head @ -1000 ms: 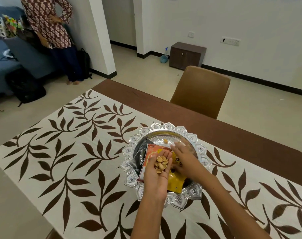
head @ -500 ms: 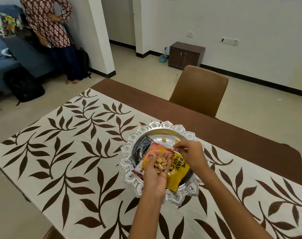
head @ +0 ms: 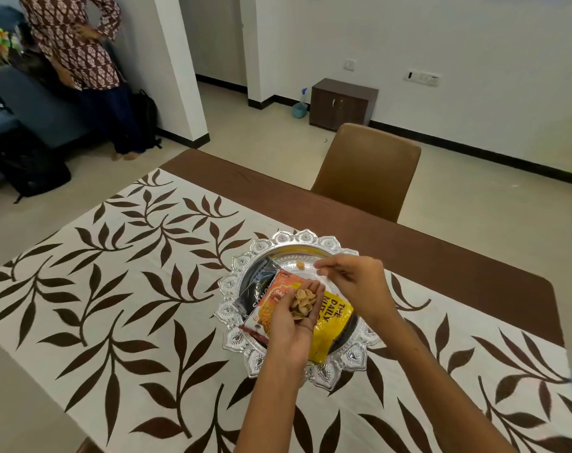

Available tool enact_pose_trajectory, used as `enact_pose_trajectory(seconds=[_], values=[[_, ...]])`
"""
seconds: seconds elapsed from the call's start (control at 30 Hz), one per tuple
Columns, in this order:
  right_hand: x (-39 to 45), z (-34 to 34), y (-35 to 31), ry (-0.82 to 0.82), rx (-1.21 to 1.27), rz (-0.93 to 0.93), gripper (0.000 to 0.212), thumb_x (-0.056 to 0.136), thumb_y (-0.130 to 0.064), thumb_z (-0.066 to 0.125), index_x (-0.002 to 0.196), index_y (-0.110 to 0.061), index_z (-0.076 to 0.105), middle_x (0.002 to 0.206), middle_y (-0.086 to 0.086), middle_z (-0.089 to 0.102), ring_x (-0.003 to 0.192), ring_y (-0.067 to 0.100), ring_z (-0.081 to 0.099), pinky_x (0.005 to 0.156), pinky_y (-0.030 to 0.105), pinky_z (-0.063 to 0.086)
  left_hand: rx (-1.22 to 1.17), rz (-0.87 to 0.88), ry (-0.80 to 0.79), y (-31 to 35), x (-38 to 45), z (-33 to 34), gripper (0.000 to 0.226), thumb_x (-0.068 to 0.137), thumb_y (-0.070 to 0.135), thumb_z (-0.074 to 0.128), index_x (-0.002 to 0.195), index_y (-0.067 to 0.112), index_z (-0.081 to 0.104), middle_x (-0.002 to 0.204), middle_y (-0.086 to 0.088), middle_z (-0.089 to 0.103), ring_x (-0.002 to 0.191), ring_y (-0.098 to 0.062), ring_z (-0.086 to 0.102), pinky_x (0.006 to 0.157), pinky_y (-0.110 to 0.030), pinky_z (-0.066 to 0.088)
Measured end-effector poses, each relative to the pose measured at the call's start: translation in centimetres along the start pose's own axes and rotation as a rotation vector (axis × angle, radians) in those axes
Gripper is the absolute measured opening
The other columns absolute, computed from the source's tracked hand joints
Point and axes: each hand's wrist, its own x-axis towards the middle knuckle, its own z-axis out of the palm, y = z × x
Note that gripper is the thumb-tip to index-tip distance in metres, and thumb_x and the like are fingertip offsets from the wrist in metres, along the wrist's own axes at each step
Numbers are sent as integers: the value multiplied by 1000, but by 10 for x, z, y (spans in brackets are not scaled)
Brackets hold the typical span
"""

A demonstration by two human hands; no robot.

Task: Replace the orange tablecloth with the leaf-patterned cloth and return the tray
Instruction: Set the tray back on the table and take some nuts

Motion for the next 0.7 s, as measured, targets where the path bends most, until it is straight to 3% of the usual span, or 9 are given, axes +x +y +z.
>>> enact_pose_trajectory(seconds=[0.07, 0.17, 0.23, 0.37, 0.53, 0.6, 0.7], values=[[11, 2, 19, -2, -138, 28, 23, 82, 6, 63, 96, -9, 74, 93, 2, 73, 85, 9, 68, 73, 17, 53, 17, -3, -8, 2, 0, -2, 30, 98, 10, 43, 109, -15, 55, 108, -30, 63, 107, -38, 60, 76, -42, 55], [20, 13, 47, -260, -425, 24, 39, 82, 8, 57, 114, -11, 66, 118, 6, 65, 109, 19, 60, 96, 32, 47, 12, 3, -26, 5, 0, -5, 31, 97, 8, 43, 114, -15, 53, 113, -31, 61, 111, -39, 58, 78, -44, 54], [20, 24, 59, -409, -549, -14, 46, 85, 6, 53, 126, -14, 58, 130, 5, 55, 119, 21, 50, 99, 33, 43, 20, 11, -46, 8, 1, -8, 31, 97, 8, 42, 117, -14, 53, 114, -31, 61, 110, -38, 59, 80, -44, 54], [18, 29, 64, -463, -710, -133, 30, 90, -9, 55, 119, -14, 62, 122, 6, 51, 111, 22, 46, 89, 34, 47, 12, 49, -66, 16, 4, -14, 35, 95, 8, 46, 125, -11, 50, 118, -29, 60, 104, -37, 63, 78, -40, 58], [28, 22, 58, -494, -754, -81, 13, 88, -13, 58, 99, -14, 66, 107, 1, 55, 89, 14, 52, 70, 24, 43, 39, 71, -40, 16, 5, -9, 33, 94, 5, 49, 122, -12, 52, 113, -29, 63, 96, -34, 67, 72, -37, 59], [29, 24, 59, -452, -742, -52, 16, 88, -8, 56, 101, -14, 63, 104, 1, 57, 83, 14, 51, 66, 22, 36, 40, 66, -29, 15, 5, -6, 33, 93, 5, 50, 122, -12, 52, 113, -29, 63, 96, -34, 67, 71, -37, 59], [30, 27, 60, -390, -711, -46, 21, 88, -5, 53, 106, -13, 62, 104, 3, 59, 88, 19, 56, 67, 24, 39, 39, 69, -30, 15, 5, -4, 33, 92, 4, 51, 121, -12, 53, 113, -29, 63, 95, -34, 68, 71, -37, 59]])
